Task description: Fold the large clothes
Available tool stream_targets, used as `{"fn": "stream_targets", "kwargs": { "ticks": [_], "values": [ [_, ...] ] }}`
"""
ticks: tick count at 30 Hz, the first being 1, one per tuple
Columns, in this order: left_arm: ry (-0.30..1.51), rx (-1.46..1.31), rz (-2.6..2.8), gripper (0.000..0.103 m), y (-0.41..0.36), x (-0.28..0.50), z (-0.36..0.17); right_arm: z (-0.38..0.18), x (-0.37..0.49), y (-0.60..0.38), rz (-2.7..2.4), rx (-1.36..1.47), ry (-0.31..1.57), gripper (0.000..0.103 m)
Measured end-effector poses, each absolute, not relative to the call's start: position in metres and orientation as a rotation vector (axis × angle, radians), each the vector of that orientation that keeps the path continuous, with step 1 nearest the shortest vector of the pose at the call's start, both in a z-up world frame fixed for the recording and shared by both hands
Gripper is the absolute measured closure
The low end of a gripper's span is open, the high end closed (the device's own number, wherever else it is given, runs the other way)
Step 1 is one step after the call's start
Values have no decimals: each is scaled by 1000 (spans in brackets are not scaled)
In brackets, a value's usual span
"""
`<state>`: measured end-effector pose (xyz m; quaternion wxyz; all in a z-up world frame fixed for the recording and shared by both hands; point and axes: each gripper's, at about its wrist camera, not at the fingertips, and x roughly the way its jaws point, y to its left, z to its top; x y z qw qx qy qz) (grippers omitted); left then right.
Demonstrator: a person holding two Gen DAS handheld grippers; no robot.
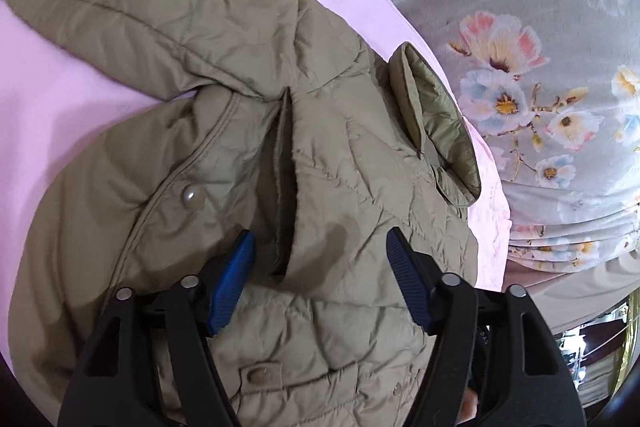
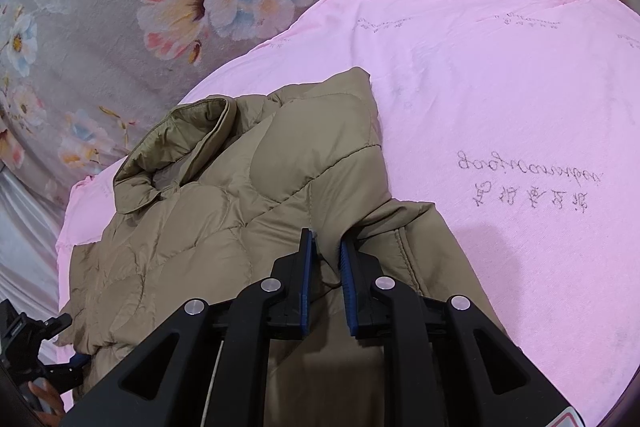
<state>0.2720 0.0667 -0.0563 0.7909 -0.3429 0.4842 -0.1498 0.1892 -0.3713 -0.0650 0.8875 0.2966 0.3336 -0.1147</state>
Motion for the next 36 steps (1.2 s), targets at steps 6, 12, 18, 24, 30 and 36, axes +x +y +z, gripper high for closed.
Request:
{"fn": "stream_targets", "kwargs": {
  "ticks": [6,12,18,24,30,36],
  "values": [
    [907,-588,-331,102,62,284,-14,-47,188,-375,-224,621,626,98],
    [911,-366,-222,102,51,300,-29,-52,207,-360,-272,476,720,99],
    [915,-219,-153,99,33,294,-65,-66,215,-360,-279,451,803,96],
    [845,-27,-46,84,24,267,-39,-43,184,-352,-346,435,753,84],
    [719,-61,-101,65,13,257,29,21,189,-305,-240,341,661,82],
    [761,29,-167,62,-53,291,-4,21,241,-239,-120,210,742,82]
  ]
}}
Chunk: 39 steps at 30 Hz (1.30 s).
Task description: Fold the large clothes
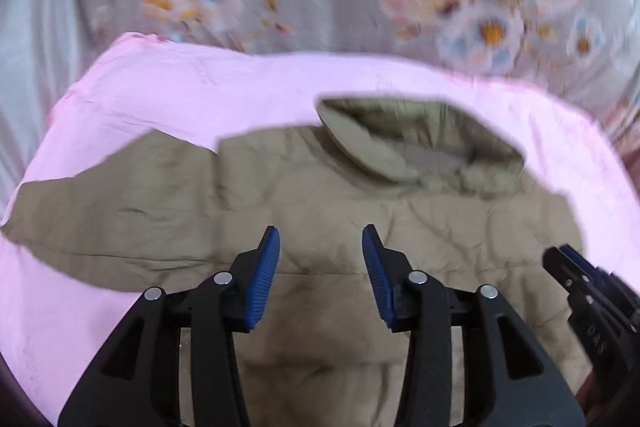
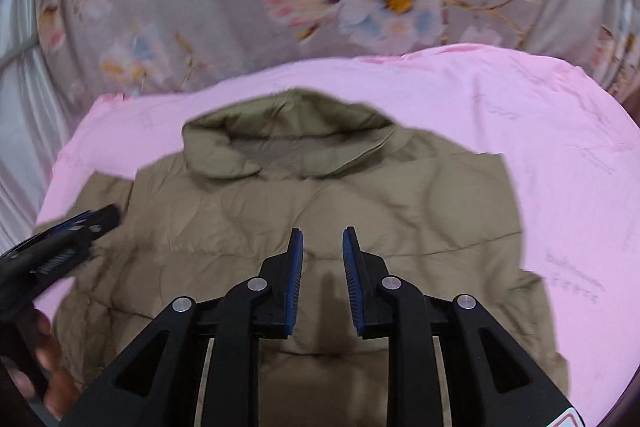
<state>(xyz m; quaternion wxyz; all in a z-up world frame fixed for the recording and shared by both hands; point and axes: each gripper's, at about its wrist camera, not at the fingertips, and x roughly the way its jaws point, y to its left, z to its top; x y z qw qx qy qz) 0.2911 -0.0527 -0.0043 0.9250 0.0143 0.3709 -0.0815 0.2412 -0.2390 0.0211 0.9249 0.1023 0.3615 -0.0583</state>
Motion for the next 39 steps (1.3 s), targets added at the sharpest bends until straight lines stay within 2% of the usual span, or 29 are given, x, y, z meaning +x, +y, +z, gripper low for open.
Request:
{"fn": "stream_targets", "kwargs": {
  "ticks": [5,22,25,26,27,28,29,30,31,34,39],
  "values": [
    [812,42,-159,60,-57,298,-56,-23,252,-231,-116,199,836,82],
    [786,85,-125,59,-49,235,-58,-21,202,-219,-136,169,852,82],
    [806,5,-151,57,-34,236,-49,-20,207,-218,-137,161,864,81],
    [821,-64,-171,57,-19,235,-39,-17,206,-219,-133,162,864,80],
    [817,-119,-177,51,-5,233,-30,-12,204,-219,-127,160,866,77],
    [794,-187,-157,39,21,231,-15,-7,201,-219,-123,159,861,71],
    [774,-223,-130,32,39,230,-6,0,196,-220,-117,166,846,66],
    [745,-270,-82,24,69,230,4,7,190,-221,-110,178,830,56],
    [731,-296,-45,23,90,231,10,14,182,-222,-95,188,813,53],
    [730,-403,118,23,180,245,16,21,167,-223,-83,173,809,52],
    [774,-542,373,24,309,276,-8,17,149,-226,-69,202,837,51]
  ]
}}
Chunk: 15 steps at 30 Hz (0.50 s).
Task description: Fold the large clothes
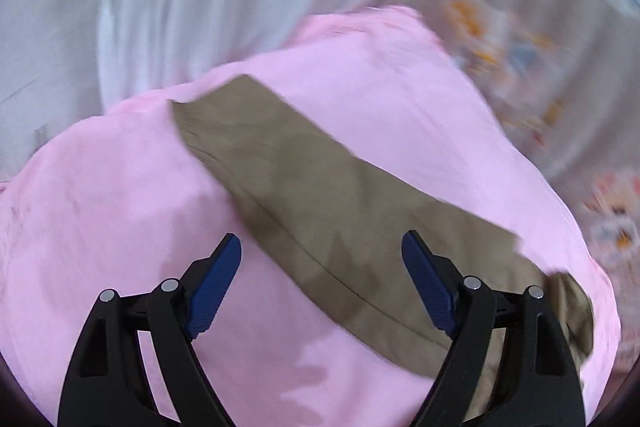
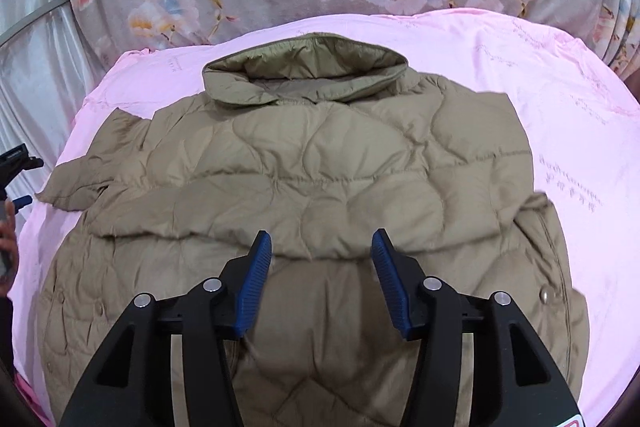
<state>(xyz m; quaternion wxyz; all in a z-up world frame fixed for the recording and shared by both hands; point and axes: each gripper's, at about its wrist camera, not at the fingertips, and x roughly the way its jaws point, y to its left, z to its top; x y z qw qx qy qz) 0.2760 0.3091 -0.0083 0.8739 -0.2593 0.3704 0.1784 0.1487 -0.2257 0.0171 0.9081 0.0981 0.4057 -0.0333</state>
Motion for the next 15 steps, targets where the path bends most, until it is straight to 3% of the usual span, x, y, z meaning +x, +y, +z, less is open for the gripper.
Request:
{"fn": "stream_targets", "kwargs": {
  "ticks": [6,8,9,11,12,15],
  "values": [
    [823,-671,420,33,364,304,-43,13,138,-223,-81,195,856,51],
    [849,-705,386,46,367,314,-55,13,137,-224,-89,197,858,51],
    [886,-711,381,60,363,320,-63,14,136,-225,-91,200,858,50],
    [899,-683,399,78,356,322,-68,14,135,-227,-97,203,857,50],
    [897,-657,402,93,349,322,-65,15,134,-229,-100,204,855,50],
    [842,-574,381,100,329,318,-36,17,131,-232,-107,210,847,50]
  ]
}}
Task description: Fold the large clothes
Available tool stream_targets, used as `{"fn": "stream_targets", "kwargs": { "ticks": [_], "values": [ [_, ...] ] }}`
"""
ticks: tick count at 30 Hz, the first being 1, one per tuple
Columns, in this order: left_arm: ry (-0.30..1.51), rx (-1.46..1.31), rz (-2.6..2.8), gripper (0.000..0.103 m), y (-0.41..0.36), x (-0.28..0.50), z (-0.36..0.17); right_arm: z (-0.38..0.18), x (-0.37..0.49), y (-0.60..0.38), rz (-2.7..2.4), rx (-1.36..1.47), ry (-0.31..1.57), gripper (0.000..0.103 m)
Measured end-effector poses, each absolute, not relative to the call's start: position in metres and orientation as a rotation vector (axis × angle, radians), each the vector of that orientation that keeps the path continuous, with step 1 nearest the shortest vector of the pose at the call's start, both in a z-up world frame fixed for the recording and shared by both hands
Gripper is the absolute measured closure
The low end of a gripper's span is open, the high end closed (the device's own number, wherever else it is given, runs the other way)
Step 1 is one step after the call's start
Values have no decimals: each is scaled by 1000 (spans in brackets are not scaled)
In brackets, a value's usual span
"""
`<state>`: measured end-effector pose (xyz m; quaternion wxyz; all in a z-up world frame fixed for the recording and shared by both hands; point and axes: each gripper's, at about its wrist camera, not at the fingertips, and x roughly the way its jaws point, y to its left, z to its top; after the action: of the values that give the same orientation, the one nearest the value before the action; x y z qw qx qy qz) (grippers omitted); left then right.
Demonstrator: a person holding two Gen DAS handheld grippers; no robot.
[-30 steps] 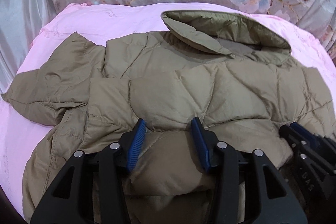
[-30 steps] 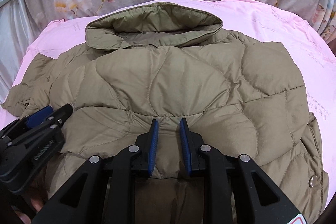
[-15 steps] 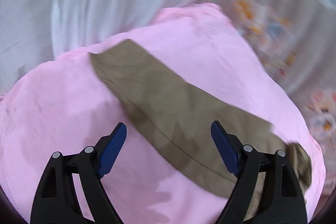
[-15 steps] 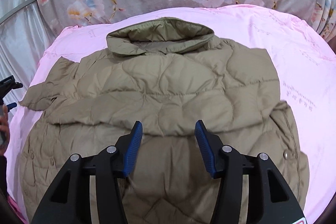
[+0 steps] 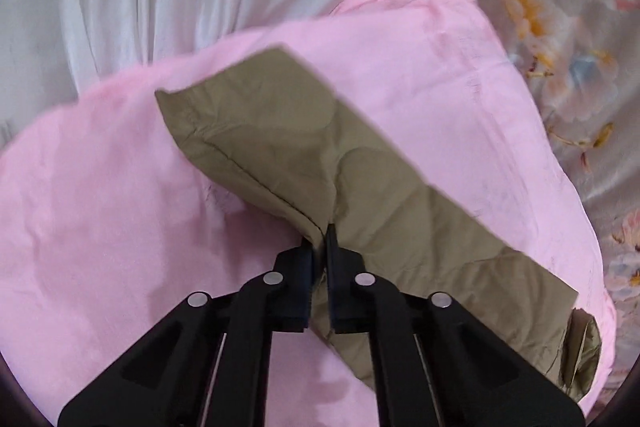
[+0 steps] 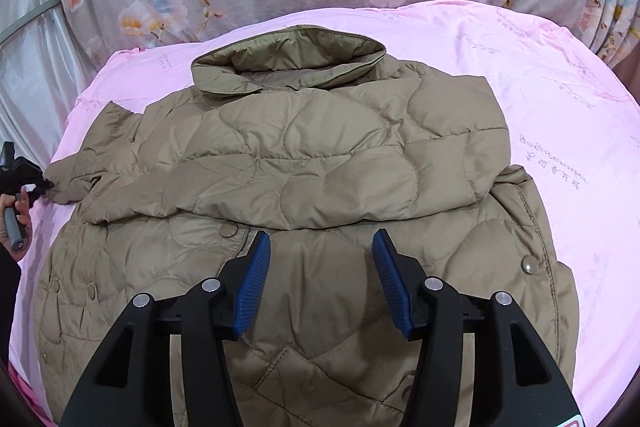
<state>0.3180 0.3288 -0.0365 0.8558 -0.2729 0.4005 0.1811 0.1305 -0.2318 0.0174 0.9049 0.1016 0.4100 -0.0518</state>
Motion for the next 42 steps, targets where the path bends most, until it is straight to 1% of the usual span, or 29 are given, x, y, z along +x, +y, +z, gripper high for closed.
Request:
{"fn": "stream_targets", "kwargs": {
  "ticks": [2,6,8,11,14,16,18,20,21,22,24,25,28,33,36,38,42],
  "values": [
    [784,-514,330,100,309,311,-4,19,129,-233,-116,209,842,50],
    [636,-346,182,101,228,288,77,22,129,-234,-115,213,835,50],
    [557,-251,78,101,174,271,117,25,129,-234,-113,217,829,50],
    [490,-140,-86,100,93,243,153,29,126,-236,-118,220,818,50],
    [496,-62,-257,100,11,212,160,32,122,-242,-130,228,811,50],
    [547,-48,-346,98,-31,201,149,35,119,-247,-143,231,804,50],
    [620,-58,-405,96,-67,190,121,37,114,-255,-157,239,797,50],
    [725,-71,-463,80,-96,192,84,39,109,-262,-171,250,793,49],
    [771,-81,-488,57,-105,192,68,39,107,-265,-177,255,792,48],
    [810,-97,-498,37,-114,190,50,39,103,-269,-185,261,790,46],
    [821,-129,-494,28,-116,190,30,39,99,-277,-195,273,787,45],
    [822,-134,-489,25,-115,187,25,39,97,-280,-198,280,785,45],
    [829,-180,-488,24,-93,195,25,40,94,-287,-206,288,772,43],
    [835,-375,-363,24,-7,229,38,48,106,-302,-184,352,743,41],
    [855,-434,-249,24,37,255,28,52,126,-310,-158,399,733,38],
    [864,-420,-154,25,62,271,18,51,141,-313,-149,430,738,38],
    [921,-450,-84,27,88,287,-6,40,173,-321,-120,517,784,38]
  ]
}}
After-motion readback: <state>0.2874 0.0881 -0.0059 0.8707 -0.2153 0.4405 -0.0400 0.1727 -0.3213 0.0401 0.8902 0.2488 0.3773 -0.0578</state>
